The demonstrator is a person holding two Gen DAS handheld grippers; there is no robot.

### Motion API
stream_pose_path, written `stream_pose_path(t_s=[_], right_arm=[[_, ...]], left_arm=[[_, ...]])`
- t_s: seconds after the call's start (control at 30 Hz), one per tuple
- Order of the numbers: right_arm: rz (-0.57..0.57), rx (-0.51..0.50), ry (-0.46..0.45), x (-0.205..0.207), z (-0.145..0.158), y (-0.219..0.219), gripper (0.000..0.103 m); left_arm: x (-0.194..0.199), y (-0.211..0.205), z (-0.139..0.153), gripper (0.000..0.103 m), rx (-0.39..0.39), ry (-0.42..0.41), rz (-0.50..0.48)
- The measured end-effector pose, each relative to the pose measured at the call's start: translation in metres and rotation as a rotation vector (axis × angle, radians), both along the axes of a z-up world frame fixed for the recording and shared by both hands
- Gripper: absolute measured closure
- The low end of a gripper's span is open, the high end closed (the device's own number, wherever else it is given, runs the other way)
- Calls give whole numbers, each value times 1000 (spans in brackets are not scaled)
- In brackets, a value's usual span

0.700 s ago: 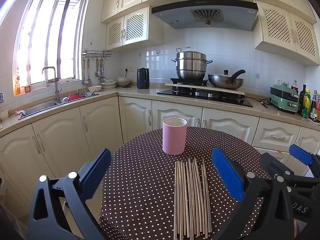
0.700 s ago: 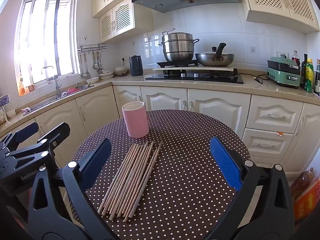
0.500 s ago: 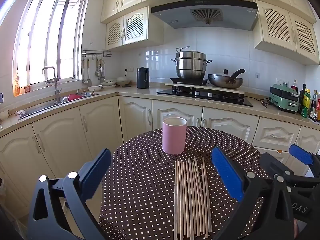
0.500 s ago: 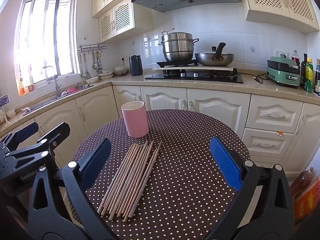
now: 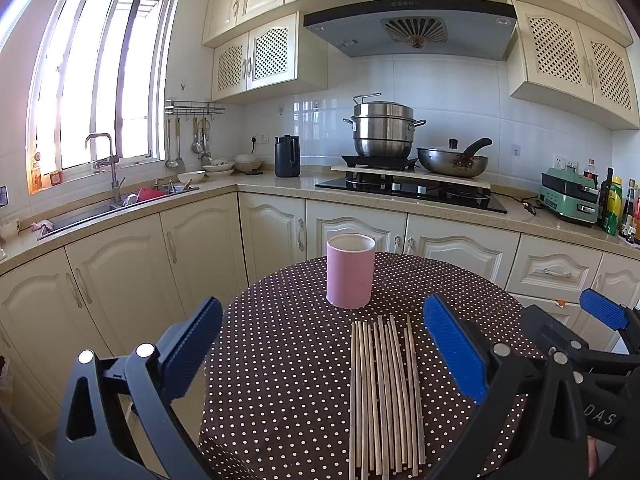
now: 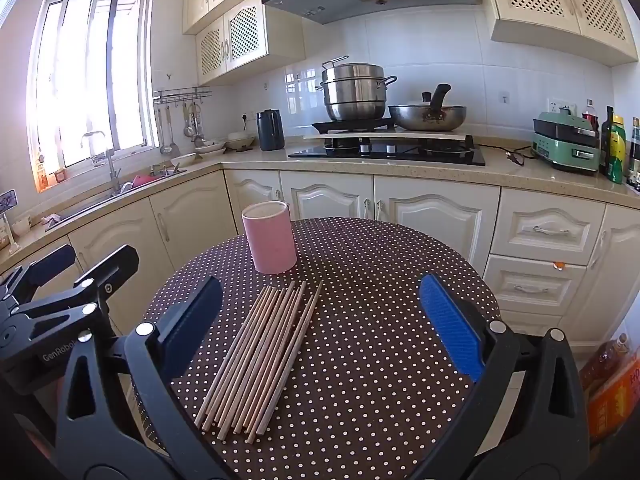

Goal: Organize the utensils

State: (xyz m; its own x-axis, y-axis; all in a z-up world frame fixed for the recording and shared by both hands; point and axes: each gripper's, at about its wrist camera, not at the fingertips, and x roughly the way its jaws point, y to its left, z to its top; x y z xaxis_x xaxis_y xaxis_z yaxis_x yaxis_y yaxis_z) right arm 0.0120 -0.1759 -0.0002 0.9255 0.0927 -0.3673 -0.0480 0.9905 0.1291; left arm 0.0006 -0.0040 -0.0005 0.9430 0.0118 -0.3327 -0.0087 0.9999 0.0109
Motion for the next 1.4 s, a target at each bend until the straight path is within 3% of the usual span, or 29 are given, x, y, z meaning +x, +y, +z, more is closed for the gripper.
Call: stream_pose_path(t_s=[1.4], right_arm=[[18,14,17,3,2,-3,6]], left_arm=[[-2,7,1,4,-20,-14,-1]])
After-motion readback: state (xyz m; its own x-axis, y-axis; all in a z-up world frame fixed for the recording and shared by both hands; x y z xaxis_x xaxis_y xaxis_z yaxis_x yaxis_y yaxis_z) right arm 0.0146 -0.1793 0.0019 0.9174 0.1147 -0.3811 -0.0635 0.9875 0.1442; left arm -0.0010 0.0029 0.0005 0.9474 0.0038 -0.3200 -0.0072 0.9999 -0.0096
